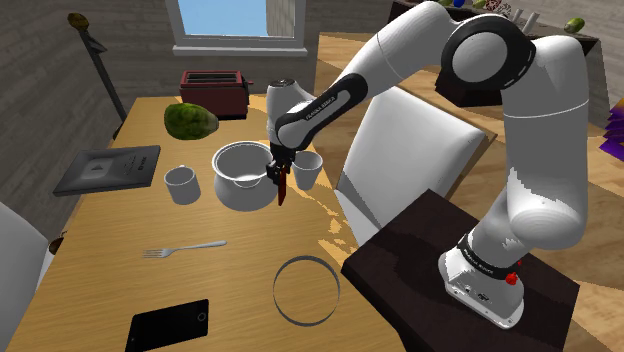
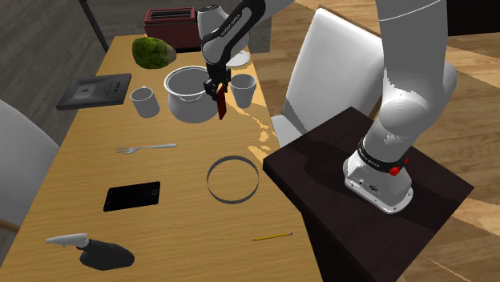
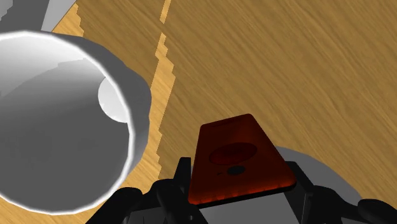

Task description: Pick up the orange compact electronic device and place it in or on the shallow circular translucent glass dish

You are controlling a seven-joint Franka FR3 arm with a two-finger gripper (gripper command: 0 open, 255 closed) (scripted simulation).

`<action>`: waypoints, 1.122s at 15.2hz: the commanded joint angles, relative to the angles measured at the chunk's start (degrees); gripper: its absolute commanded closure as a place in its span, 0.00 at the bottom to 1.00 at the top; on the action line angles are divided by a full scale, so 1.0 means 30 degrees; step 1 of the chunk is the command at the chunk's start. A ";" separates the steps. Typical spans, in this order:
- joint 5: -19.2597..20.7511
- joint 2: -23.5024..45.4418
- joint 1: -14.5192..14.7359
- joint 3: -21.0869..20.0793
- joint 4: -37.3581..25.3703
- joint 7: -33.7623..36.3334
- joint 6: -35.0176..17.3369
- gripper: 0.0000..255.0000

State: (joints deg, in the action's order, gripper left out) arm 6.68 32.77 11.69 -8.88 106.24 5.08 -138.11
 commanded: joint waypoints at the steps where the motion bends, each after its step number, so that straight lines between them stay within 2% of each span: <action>1: -0.0002 0.0019 0.0004 -0.0004 0.0011 -0.0001 0.0006 1.00; 4: 0.0000 0.0020 0.0005 -0.0003 0.0016 0.0002 -0.0002 1.00; 17: -0.0480 -0.2212 -0.0224 -0.0323 -0.0203 -0.0288 0.2430 1.00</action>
State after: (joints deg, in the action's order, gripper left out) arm 5.34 26.64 11.03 -9.78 105.78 4.24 -131.48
